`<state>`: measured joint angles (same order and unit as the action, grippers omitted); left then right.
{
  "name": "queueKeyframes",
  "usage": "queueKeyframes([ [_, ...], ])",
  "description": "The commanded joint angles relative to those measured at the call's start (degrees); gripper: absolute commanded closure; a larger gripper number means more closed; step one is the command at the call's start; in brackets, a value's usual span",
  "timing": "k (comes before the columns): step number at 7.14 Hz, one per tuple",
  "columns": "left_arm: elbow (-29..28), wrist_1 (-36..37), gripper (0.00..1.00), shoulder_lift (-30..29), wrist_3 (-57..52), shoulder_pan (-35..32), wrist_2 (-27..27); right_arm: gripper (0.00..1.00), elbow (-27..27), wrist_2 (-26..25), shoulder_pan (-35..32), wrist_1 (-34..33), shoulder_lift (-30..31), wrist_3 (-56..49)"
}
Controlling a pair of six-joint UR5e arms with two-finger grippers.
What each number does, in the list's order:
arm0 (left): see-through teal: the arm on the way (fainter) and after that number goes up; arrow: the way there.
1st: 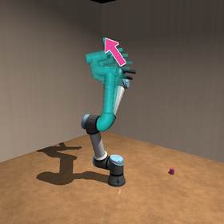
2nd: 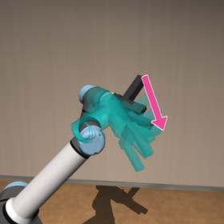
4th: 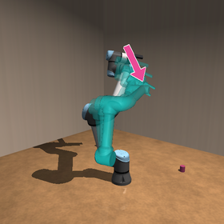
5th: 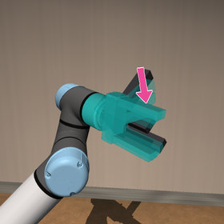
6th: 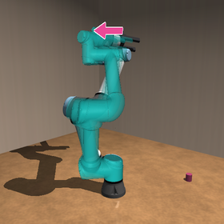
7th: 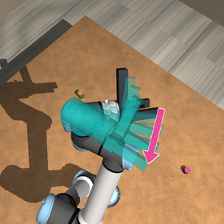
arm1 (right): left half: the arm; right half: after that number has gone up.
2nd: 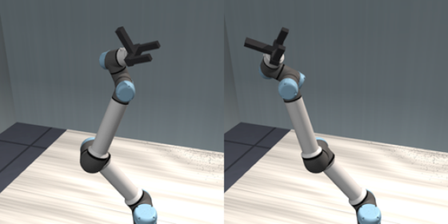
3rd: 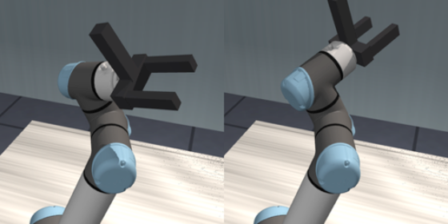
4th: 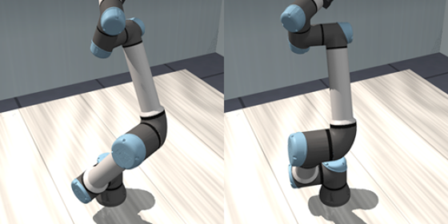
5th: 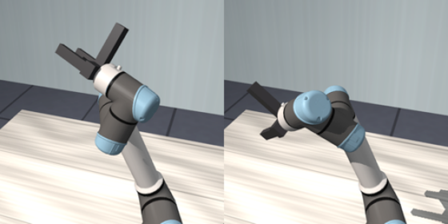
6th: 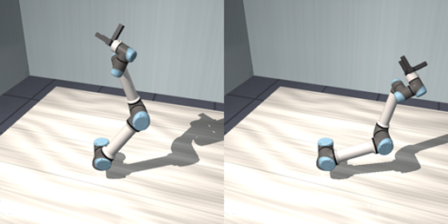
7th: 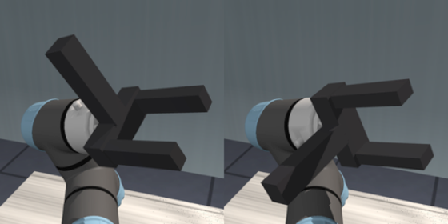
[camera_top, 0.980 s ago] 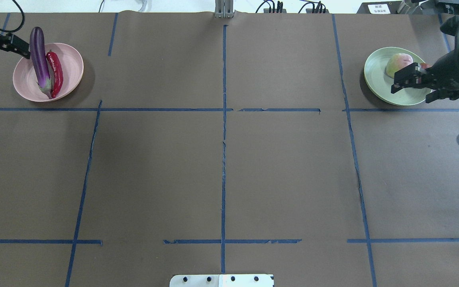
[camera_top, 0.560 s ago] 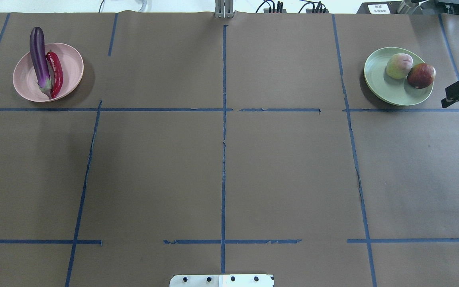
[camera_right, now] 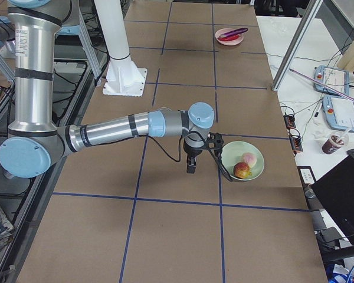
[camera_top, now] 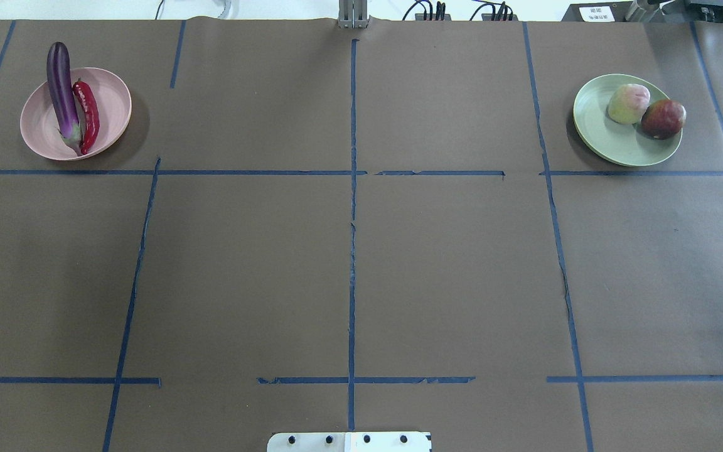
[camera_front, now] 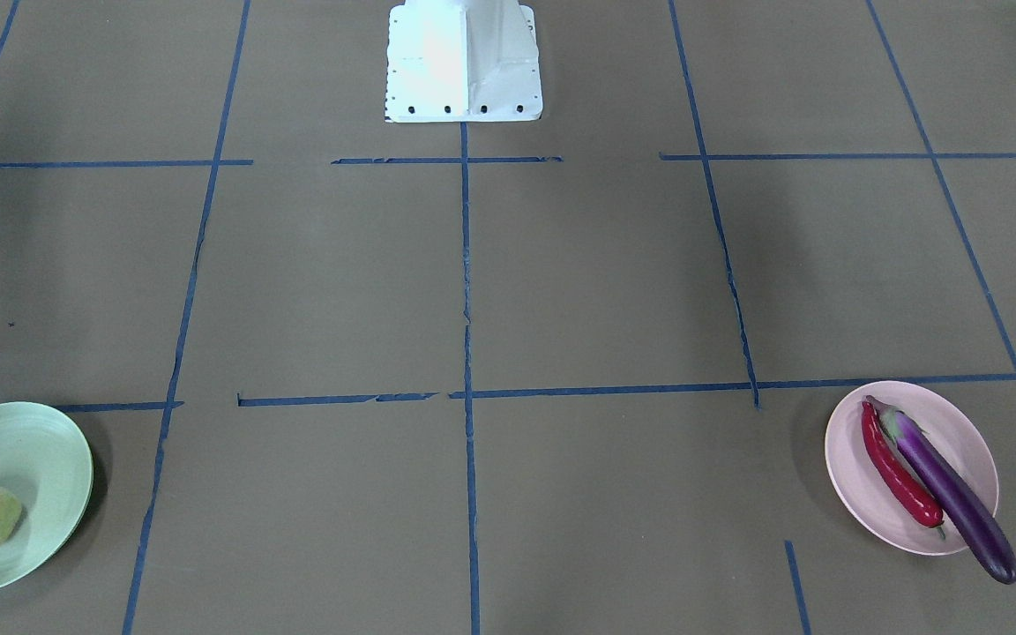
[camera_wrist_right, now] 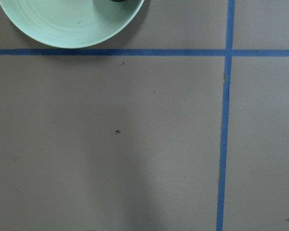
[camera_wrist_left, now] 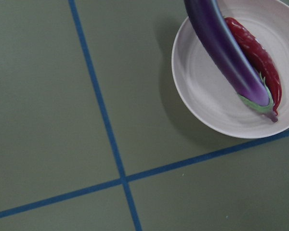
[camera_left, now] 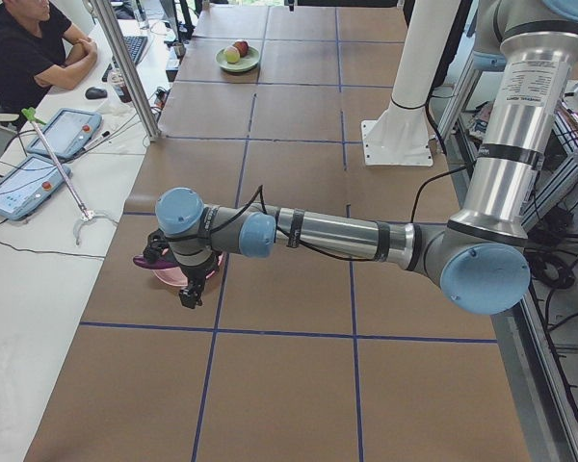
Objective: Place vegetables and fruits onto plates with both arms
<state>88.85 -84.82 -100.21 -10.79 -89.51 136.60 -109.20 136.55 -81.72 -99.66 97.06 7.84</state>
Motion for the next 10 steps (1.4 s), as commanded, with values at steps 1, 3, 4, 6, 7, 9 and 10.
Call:
queueKeyframes([
  [1,6.9,10.4,0.0,5.2,1.1,-1.1,0.2,0.0,-0.1,0.3,-0.6,0.1,3.6,-2.6],
  [3,15.0,10.2,0.0,14.0,1.5,-0.9,-0.1,0.0,-0.8,0.4,-0.7,0.2,4.4,-3.4],
  [4,17.4,10.2,0.0,16.1,1.6,-0.9,-0.4,0.0,-0.8,0.6,-0.7,0.3,4.9,-4.9],
  [6,16.8,10.0,0.0,17.8,2.2,-0.8,-0.3,0.0,-0.8,0.7,-2.6,0.5,6.0,-8.7],
  [7,16.4,9.6,0.0,17.8,2.4,-0.7,-0.7,0.0,-0.8,0.5,-2.9,0.6,6.1,-9.0],
  [9,16.8,9.2,0.0,17.7,6.6,-0.7,-1.8,0.0,-0.7,0.0,-2.9,4.7,7.8,-8.5],
  [10,16.9,6.8,0.0,17.9,6.7,-0.7,-2.8,0.0,-0.7,-1.0,-2.9,8.5,8.9,-7.9],
])
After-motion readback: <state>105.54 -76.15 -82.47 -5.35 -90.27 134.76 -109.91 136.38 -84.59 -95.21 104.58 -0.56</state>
